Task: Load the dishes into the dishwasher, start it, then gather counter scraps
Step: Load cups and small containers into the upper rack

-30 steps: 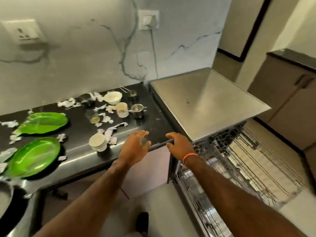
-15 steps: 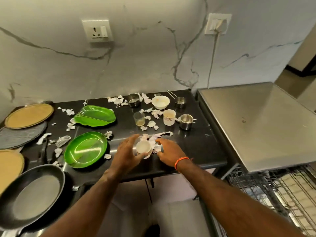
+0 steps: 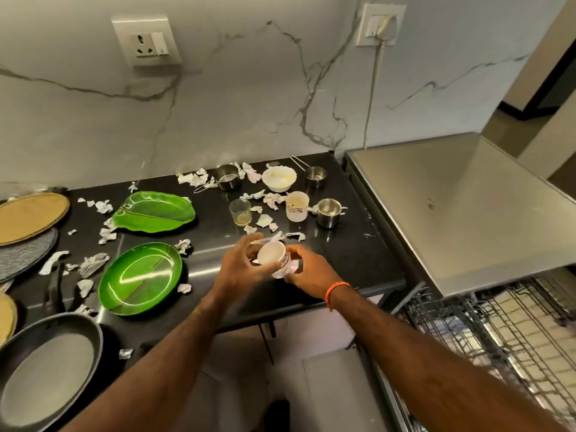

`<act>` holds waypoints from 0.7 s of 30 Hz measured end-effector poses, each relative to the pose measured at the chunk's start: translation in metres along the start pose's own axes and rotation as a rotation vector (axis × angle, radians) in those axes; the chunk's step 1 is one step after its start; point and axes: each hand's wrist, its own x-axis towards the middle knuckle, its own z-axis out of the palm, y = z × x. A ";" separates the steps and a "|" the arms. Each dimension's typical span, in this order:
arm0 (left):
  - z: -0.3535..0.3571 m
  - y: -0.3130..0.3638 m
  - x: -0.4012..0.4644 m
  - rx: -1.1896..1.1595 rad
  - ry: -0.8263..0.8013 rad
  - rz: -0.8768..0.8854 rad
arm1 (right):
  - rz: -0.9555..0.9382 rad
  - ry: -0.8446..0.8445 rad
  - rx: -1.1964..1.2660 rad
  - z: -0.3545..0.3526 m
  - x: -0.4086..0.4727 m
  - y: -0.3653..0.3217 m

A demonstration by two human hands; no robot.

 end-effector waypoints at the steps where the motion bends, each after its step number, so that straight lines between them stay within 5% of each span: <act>1: 0.006 0.008 0.000 -0.093 -0.010 -0.035 | 0.012 0.005 0.042 -0.006 -0.008 0.006; 12: 0.140 0.107 -0.036 -0.665 -0.329 -0.153 | 0.022 0.379 0.530 -0.085 -0.141 0.082; 16: 0.203 0.141 -0.056 -0.557 -0.437 -0.058 | 0.119 0.592 0.598 -0.116 -0.199 0.126; 21: 0.284 0.169 -0.073 -0.120 -0.387 0.197 | 0.280 0.821 0.567 -0.142 -0.261 0.180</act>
